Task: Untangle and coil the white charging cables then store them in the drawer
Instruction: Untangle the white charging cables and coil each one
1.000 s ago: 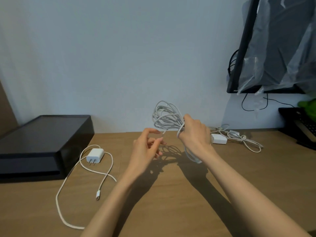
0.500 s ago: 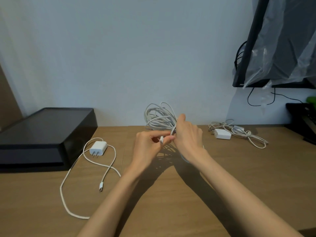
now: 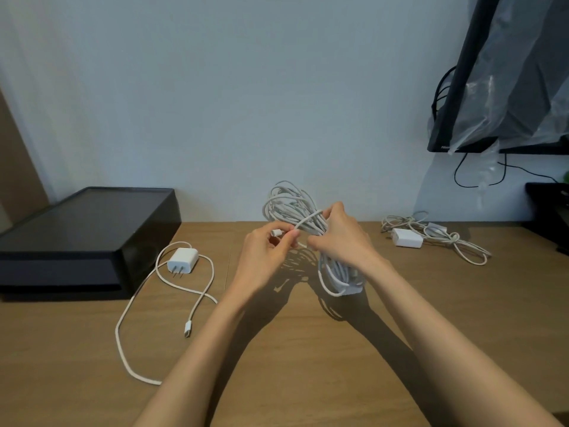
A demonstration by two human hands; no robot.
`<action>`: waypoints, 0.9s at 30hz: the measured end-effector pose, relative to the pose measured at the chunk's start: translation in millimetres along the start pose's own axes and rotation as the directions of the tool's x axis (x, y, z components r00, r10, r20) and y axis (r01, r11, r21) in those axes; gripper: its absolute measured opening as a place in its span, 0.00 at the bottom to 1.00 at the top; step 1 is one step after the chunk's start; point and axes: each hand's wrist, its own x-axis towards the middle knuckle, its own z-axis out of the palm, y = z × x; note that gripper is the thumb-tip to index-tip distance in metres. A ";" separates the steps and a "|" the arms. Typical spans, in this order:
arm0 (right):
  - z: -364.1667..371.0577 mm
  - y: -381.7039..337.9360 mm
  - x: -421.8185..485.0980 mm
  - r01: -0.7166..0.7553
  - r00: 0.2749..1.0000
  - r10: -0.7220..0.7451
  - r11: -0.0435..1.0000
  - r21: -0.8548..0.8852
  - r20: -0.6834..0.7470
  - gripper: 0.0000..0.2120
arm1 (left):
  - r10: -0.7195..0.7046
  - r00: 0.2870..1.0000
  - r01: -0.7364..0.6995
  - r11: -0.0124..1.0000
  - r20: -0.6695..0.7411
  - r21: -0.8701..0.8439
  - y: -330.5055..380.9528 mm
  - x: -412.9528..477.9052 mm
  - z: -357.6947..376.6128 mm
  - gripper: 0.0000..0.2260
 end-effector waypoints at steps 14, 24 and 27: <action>9.4 8.7 24.1 -0.123 0.929 0.059 0.980 0.155 0.365 0.09 | -0.122 0.992 0.123 0.990 -0.019 0.068 -20.2 -0.8 9.4 0.05; 30.5 6.1 21.9 -0.026 0.977 0.025 1.000 0.002 0.213 0.04 | -0.006 0.968 0.124 0.880 -0.250 0.459 -24.5 -0.4 13.1 0.04; 41.6 5.0 18.6 -0.017 0.989 0.023 0.999 -0.038 0.146 0.04 | -0.113 0.954 0.222 0.889 -0.278 0.400 -26.5 -1.2 12.9 0.06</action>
